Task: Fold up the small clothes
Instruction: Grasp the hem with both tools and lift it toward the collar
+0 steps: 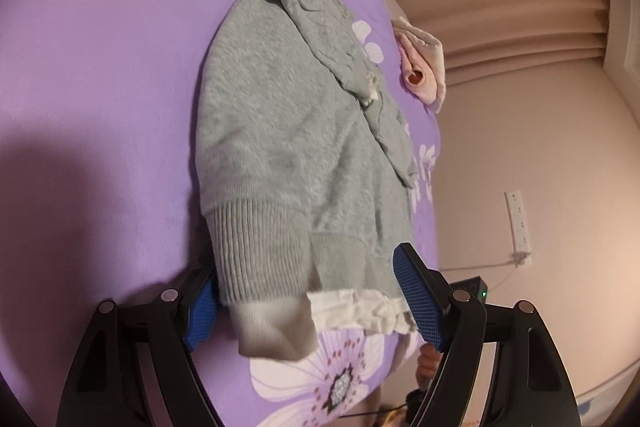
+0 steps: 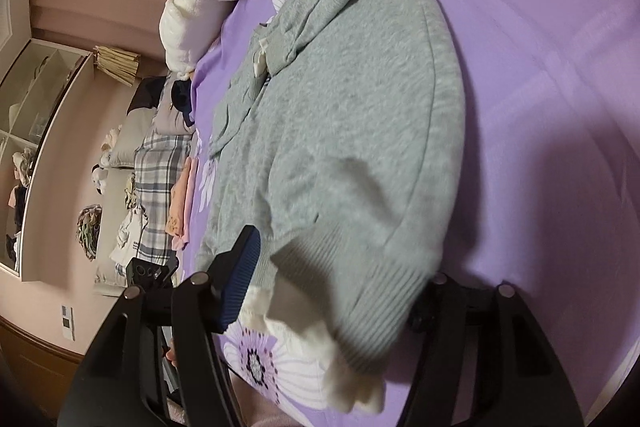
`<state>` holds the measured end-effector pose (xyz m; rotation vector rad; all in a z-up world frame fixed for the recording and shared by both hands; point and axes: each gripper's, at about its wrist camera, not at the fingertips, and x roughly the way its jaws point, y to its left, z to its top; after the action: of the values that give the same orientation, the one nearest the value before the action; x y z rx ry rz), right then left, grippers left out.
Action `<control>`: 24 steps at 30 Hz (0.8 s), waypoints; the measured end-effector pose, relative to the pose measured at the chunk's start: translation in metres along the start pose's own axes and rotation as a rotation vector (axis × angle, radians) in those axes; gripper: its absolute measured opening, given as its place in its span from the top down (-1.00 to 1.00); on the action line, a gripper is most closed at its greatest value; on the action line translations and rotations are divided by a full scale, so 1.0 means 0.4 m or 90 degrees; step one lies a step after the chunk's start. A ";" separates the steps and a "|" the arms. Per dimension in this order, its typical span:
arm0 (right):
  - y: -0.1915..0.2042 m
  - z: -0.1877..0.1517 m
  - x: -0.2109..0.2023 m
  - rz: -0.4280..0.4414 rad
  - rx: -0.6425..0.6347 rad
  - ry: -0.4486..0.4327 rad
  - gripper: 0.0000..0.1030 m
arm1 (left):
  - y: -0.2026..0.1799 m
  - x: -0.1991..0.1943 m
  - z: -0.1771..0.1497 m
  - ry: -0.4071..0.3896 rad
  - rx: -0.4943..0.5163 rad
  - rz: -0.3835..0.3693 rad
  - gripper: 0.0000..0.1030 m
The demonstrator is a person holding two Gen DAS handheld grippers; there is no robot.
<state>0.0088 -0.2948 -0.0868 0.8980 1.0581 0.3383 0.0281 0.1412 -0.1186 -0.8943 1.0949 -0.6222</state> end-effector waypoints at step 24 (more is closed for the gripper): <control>0.013 -0.021 0.013 -0.023 -0.009 -0.037 -0.19 | -0.042 0.073 0.009 0.013 0.010 0.017 -0.52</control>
<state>0.0052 -0.2842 -0.0875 0.8700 1.0163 0.2869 0.0415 0.1102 -0.1174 -0.8598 1.1174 -0.6189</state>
